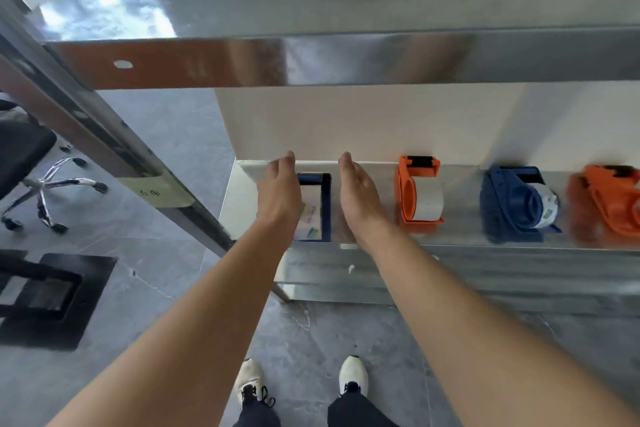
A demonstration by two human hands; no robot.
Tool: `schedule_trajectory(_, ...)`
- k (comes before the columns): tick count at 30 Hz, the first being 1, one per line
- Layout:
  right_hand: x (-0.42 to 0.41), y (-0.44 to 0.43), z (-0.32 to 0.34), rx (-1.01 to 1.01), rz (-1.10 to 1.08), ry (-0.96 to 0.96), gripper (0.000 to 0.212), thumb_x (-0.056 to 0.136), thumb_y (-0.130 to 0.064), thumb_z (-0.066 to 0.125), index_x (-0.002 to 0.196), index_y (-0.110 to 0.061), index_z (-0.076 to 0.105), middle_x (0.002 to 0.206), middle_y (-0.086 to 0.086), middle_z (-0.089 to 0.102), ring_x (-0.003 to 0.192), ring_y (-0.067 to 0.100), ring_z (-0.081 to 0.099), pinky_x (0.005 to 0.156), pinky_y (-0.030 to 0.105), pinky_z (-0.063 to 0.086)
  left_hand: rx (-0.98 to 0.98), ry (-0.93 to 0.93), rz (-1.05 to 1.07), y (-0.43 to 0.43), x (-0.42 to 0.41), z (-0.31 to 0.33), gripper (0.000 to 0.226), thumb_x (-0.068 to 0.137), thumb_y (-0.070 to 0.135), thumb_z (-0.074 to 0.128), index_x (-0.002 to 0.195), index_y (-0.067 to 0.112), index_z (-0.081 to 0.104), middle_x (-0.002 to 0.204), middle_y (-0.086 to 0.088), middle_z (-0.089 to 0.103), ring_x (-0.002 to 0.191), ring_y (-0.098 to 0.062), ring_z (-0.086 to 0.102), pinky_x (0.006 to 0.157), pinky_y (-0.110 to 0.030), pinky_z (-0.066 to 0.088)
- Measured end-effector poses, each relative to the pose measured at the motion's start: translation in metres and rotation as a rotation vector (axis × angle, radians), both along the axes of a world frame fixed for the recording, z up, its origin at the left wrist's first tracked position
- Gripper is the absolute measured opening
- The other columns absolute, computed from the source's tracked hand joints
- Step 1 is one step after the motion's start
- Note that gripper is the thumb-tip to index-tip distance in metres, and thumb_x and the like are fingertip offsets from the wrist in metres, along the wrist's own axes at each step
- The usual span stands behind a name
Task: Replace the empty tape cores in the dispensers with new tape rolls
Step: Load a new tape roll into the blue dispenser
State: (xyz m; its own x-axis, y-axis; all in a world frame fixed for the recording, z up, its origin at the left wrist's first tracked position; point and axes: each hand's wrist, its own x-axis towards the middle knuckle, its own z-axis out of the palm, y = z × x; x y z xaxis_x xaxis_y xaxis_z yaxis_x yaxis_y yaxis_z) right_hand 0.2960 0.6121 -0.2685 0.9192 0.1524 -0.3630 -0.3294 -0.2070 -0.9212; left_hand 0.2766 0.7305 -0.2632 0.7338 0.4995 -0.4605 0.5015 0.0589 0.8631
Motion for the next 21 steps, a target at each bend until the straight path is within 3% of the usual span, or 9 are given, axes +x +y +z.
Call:
schedule_trajectory(3, -0.001, -0.004, 0.007, 0.008, 0.015, -0.008, 0.059, 0.110, -0.056, 0.020, 0.153, -0.022, 0.044, 0.136, -0.002, 0.054, 0.087, -0.005, 0.045, 0.084, 0.018, 0.037, -0.061, -0.047, 0.022, -0.006, -0.005, 0.012, 0.073, 0.087, 0.078, 0.038, 0.144, 0.036, 0.056, 0.151, -0.001, 0.060, 0.141, -0.028, 0.054, 0.123, -0.051, 0.035)
schedule_trajectory(5, 0.000, -0.007, 0.012, 0.012, 0.021, -0.023, 0.059, 0.111, -0.054, 0.020, 0.153, -0.021, 0.044, 0.140, -0.002, 0.054, 0.086, -0.005, 0.043, 0.083, 0.014, 0.036, -0.097, -0.091, 0.007, -0.010, -0.010, 0.022, 0.058, 0.105, 0.061, 0.038, 0.156, 0.035, 0.048, 0.165, 0.008, 0.045, 0.153, -0.018, 0.039, 0.125, -0.040, 0.024)
schedule_trajectory(7, -0.002, -0.009, 0.019, -0.002, 0.028, -0.034, 0.060, 0.110, -0.055, 0.017, 0.155, -0.023, 0.042, 0.133, -0.008, 0.053, 0.088, -0.008, 0.046, 0.076, 0.003, 0.036, -0.134, -0.110, 0.002, -0.011, -0.012, 0.023, 0.058, 0.109, 0.055, 0.037, 0.162, 0.033, 0.041, 0.170, 0.011, 0.036, 0.157, -0.015, 0.031, 0.124, -0.040, 0.020)
schedule_trajectory(8, -0.004, -0.009, 0.022, -0.001, 0.028, -0.034, 0.061, 0.110, -0.057, 0.016, 0.156, -0.024, 0.040, 0.137, -0.010, 0.052, 0.098, -0.009, 0.049, 0.083, 0.003, 0.034, -0.149, -0.108, 0.000, -0.011, -0.013, 0.024, 0.059, 0.108, 0.056, 0.037, 0.163, 0.033, 0.040, 0.170, 0.011, 0.036, 0.157, -0.016, 0.030, 0.124, -0.041, 0.019)
schedule_trajectory(10, -0.007, -0.009, 0.026, -0.003, 0.014, -0.031, 0.066, 0.108, -0.061, 0.015, 0.160, -0.026, 0.035, 0.160, -0.007, 0.041, 0.137, 0.007, 0.045, 0.104, 0.020, 0.026, -0.175, -0.107, -0.002, -0.013, -0.016, 0.027, 0.060, 0.107, 0.060, 0.037, 0.162, 0.034, 0.040, 0.160, 0.013, 0.044, 0.151, -0.014, 0.035, 0.119, -0.041, 0.021)
schedule_trajectory(12, -0.011, -0.011, 0.031, -0.015, 0.007, -0.031, 0.068, 0.106, -0.064, 0.015, 0.162, -0.027, 0.032, 0.167, -0.004, 0.032, 0.152, 0.018, 0.032, 0.114, 0.031, 0.023, -0.189, -0.117, -0.002, -0.013, -0.020, 0.028, 0.060, 0.107, 0.061, 0.037, 0.160, 0.036, 0.042, 0.152, 0.014, 0.047, 0.147, -0.014, 0.037, 0.112, -0.038, 0.022)
schedule_trajectory(16, -0.025, -0.017, 0.040, -0.014, -0.023, -0.054, 0.070, 0.105, -0.067, 0.015, 0.162, -0.028, 0.032, 0.169, -0.003, 0.031, 0.155, 0.020, 0.028, 0.127, 0.046, 0.021, -0.215, -0.156, -0.026, -0.016, -0.033, 0.031, 0.060, 0.105, 0.061, 0.041, 0.160, 0.037, 0.044, 0.170, 0.010, 0.036, 0.158, -0.020, 0.030, 0.123, -0.041, 0.020)
schedule_trajectory(21, -0.051, -0.027, 0.055, 0.010, -0.068, -0.081, 0.066, 0.107, -0.065, 0.018, 0.160, -0.029, 0.035, 0.168, -0.003, 0.034, 0.153, 0.019, 0.032, 0.126, 0.045, 0.024, -0.202, -0.177, -0.065, -0.028, -0.053, 0.038, 0.053, 0.104, 0.062, 0.042, 0.150, 0.037, 0.054, 0.149, 0.013, 0.052, 0.145, -0.018, 0.044, 0.113, -0.036, 0.028)
